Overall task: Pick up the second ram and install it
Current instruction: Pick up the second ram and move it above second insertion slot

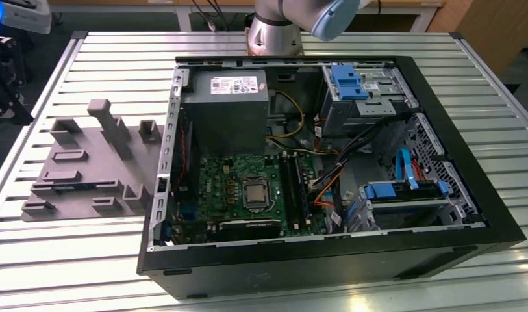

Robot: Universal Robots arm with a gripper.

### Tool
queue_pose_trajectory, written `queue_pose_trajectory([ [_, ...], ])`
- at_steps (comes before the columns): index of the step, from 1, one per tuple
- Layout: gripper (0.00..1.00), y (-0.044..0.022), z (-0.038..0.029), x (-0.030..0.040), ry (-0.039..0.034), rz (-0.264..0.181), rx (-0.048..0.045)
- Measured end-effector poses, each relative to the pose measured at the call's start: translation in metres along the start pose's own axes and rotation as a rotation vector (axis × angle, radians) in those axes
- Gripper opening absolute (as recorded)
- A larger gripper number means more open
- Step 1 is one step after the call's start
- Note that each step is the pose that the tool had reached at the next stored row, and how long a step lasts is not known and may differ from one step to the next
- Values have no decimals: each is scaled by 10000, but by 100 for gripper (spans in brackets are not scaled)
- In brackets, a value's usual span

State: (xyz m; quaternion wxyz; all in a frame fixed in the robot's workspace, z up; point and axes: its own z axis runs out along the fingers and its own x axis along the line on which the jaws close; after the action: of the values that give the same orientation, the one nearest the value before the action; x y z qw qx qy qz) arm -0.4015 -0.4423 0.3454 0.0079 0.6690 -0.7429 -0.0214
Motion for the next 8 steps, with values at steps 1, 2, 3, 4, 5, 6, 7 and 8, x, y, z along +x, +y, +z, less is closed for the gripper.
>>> queue_pose_trajectory([
  [1, 11, 0, 0, 0, 0, 0, 0],
  [2, 17, 0, 0, 0, 0, -1, 0],
  [3, 23, 0, 0, 0, 0, 0, 0],
  [4, 23, -1, 0, 0, 0, -1, 1],
  [5, 29, -1, 1, 0, 0, -1, 0],
  [6, 35, -1, 3, 0, 1, -1, 0],
  [7, 35, 0, 11, 1, -1, -1, 2],
  [8, 41, 1, 23, 3, -1, -2, 6],
])
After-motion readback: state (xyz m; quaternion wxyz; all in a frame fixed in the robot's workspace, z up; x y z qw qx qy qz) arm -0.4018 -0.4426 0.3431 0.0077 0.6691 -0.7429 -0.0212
